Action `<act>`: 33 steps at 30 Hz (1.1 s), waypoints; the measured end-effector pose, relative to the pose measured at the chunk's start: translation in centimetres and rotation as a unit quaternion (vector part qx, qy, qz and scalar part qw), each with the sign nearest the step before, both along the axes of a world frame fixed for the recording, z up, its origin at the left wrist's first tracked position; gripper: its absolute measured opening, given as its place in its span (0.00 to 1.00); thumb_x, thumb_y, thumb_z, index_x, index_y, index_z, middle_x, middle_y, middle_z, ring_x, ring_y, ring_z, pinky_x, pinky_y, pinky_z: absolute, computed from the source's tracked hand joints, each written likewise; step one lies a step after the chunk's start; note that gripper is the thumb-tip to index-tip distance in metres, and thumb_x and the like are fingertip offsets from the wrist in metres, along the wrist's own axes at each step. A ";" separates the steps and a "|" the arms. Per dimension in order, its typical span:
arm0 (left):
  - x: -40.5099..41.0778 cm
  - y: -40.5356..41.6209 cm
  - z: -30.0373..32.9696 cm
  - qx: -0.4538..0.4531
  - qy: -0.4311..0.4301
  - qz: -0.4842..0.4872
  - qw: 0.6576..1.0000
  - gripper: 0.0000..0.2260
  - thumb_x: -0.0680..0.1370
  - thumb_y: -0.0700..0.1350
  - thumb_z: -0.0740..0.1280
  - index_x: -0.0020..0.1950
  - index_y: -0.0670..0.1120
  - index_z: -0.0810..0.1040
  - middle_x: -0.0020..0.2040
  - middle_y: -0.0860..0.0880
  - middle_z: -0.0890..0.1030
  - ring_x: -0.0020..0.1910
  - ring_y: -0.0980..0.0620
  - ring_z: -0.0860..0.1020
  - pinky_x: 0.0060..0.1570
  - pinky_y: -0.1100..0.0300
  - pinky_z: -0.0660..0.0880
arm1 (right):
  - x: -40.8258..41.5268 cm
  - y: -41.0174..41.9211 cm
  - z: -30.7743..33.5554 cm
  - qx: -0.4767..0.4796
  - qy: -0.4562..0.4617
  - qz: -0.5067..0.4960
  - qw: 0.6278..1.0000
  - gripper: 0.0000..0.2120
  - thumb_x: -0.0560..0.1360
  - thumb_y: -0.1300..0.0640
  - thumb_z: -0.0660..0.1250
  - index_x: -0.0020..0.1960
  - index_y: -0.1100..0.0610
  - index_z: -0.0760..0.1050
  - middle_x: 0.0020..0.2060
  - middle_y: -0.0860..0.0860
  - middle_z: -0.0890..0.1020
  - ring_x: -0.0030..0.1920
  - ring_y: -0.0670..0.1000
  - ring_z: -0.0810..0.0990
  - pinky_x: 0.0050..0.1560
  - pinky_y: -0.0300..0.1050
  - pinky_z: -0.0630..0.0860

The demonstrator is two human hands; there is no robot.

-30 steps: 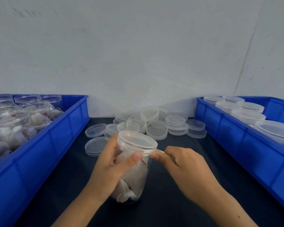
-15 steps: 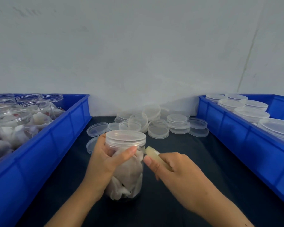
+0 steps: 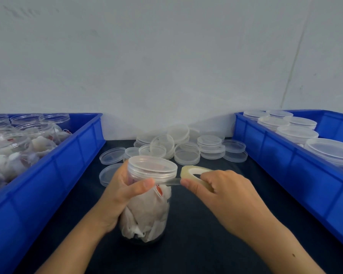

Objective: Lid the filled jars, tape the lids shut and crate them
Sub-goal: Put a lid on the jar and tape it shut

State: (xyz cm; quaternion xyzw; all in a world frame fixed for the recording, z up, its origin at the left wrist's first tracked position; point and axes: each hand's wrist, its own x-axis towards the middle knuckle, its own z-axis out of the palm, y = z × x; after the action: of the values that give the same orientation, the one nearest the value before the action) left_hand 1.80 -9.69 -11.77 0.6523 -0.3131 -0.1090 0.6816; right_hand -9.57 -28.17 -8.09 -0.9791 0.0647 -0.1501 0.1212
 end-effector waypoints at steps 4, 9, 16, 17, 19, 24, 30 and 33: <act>-0.1 0.1 0.1 -0.004 0.007 -0.013 1.000 0.47 0.48 0.66 0.80 0.62 0.47 0.73 0.54 0.51 0.84 0.55 0.54 0.82 0.48 0.66 0.78 | 0.3 -0.2 -0.1 0.004 0.024 -0.003 1.000 0.33 0.67 0.25 0.41 0.33 0.55 0.62 0.28 0.49 0.70 0.29 0.48 0.66 0.32 0.43 0.64; -0.1 0.2 0.1 -0.014 0.038 -0.023 0.999 0.51 0.45 0.64 0.82 0.63 0.48 0.69 0.52 0.53 0.84 0.53 0.55 0.82 0.45 0.67 0.78 | 0.5 -0.1 -0.4 -0.005 0.013 -0.006 1.000 0.34 0.66 0.25 0.38 0.33 0.55 0.61 0.28 0.49 0.69 0.29 0.48 0.67 0.32 0.43 0.64; -0.6 0.2 0.1 -0.011 0.038 -0.034 0.999 0.49 0.48 0.67 0.80 0.63 0.50 0.68 0.53 0.57 0.83 0.55 0.58 0.80 0.47 0.68 0.77 | 0.6 0.3 -1.0 0.007 0.006 -0.007 1.000 0.33 0.65 0.25 0.37 0.33 0.54 0.62 0.27 0.49 0.69 0.27 0.47 0.66 0.30 0.41 0.64; -0.6 0.3 0.1 -0.009 0.033 -0.037 0.999 0.47 0.50 0.68 0.79 0.64 0.51 0.68 0.55 0.57 0.83 0.57 0.57 0.80 0.49 0.68 0.77 | 0.6 0.4 -1.1 0.014 0.007 -0.007 1.000 0.33 0.65 0.25 0.37 0.33 0.53 0.62 0.27 0.49 0.69 0.27 0.47 0.66 0.30 0.41 0.64; -0.8 0.7 0.2 -0.005 0.026 -0.045 0.999 0.44 0.55 0.68 0.78 0.65 0.52 0.69 0.58 0.55 0.82 0.60 0.56 0.79 0.52 0.65 0.77 | 0.5 0.7 -1.4 0.021 0.006 -0.001 1.000 0.33 0.65 0.26 0.36 0.33 0.53 0.63 0.27 0.49 0.69 0.27 0.47 0.66 0.30 0.40 0.64; -2.0 0.5 0.0 -0.008 -0.044 -0.004 0.999 0.36 0.63 0.68 0.73 0.67 0.54 0.72 0.61 0.58 0.80 0.61 0.59 0.77 0.54 0.69 0.75 | 0.3 1.2 -1.6 -0.009 -0.017 -0.007 1.000 0.33 0.66 0.27 0.34 0.32 0.53 0.63 0.27 0.49 0.70 0.27 0.48 0.67 0.28 0.40 0.62; -3.1 -0.8 -0.6 0.003 -0.156 0.124 0.980 0.32 0.60 0.62 0.74 0.61 0.57 0.72 0.56 0.63 0.80 0.55 0.62 0.79 0.50 0.73 0.73 | 0.0 2.0 -1.9 -0.001 -0.032 0.002 0.999 0.33 0.65 0.27 0.34 0.31 0.54 0.62 0.26 0.49 0.68 0.26 0.49 0.65 0.28 0.41 0.61; -3.1 -1.0 -0.9 0.012 -0.167 0.191 0.967 0.32 0.57 0.67 0.74 0.59 0.62 0.72 0.59 0.63 0.76 0.58 0.64 0.76 0.51 0.69 0.74 | 0.0 2.1 -1.9 0.030 -0.035 0.010 0.999 0.33 0.65 0.27 0.34 0.31 0.54 0.61 0.25 0.49 0.68 0.27 0.49 0.65 0.28 0.41 0.61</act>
State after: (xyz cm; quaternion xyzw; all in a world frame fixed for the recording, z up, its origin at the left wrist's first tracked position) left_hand -1.32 -10.73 -12.70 0.7170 -0.2909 0.1299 0.6200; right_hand -9.54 -26.05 -10.01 -0.9697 0.0549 -0.1812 0.1547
